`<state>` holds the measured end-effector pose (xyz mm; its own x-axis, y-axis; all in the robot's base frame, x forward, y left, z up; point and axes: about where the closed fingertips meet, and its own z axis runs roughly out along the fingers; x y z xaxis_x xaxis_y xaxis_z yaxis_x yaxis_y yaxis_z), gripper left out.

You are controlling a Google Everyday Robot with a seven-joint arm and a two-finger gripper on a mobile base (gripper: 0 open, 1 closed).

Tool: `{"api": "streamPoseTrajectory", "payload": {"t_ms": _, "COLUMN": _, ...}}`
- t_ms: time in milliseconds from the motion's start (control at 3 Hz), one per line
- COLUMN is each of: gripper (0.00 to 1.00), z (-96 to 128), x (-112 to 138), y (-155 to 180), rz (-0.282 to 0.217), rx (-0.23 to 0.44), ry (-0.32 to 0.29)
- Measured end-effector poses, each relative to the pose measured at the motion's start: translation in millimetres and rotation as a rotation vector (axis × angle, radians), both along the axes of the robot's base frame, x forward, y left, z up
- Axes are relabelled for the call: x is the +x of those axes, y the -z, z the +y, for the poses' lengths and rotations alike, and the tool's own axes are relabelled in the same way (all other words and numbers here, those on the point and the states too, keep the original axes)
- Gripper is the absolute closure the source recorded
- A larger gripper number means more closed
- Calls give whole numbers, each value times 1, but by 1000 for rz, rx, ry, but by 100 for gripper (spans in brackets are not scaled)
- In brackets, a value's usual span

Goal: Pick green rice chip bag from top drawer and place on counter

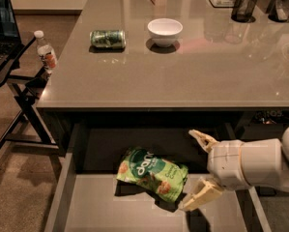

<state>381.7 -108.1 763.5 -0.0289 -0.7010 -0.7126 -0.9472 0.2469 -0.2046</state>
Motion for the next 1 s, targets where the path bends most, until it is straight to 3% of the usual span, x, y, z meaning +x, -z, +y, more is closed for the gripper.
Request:
{"api": "streamPoseTrajectory", "payload": {"t_ms": 333, "gripper": 0, "z": 13, "x": 11, "y": 28, "rz": -17, "rx": 19, "ry": -16}}
{"api": "streamPoseTrajectory", "payload": {"t_ms": 1000, "gripper": 0, "z": 26, "x": 38, "y": 93, "rz": -75, "rx": -15, "ry": 42}}
